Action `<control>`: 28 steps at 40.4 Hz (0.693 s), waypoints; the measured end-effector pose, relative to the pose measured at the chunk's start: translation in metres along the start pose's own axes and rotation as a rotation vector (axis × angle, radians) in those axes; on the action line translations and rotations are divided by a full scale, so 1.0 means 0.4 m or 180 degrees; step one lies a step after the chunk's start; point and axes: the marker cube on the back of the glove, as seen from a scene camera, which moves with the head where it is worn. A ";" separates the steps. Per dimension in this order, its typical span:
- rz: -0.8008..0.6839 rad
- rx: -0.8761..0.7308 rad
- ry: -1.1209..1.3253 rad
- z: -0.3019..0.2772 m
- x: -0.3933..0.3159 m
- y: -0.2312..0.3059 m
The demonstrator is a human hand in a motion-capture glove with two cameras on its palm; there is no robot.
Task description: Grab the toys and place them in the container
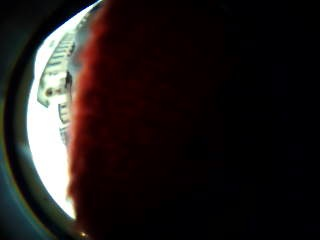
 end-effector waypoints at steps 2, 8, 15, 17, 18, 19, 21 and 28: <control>0.0007 -0.0020 0.0016 0.005 -0.001 -0.001; 0.0019 -0.0134 0.0073 0.006 -0.006 -0.001; -0.0078 -0.0019 0.0123 -0.009 -0.014 -0.003; -0.0116 0.0089 0.0095 -0.013 -0.014 -0.001; -0.0125 0.0145 0.0085 -0.014 -0.014 0.001; -0.0128 0.0201 0.0080 -0.015 -0.015 0.004; -0.0119 0.0322 0.0093 -0.015 -0.016 0.010; -0.0051 0.0653 0.0180 -0.020 -0.042 0.015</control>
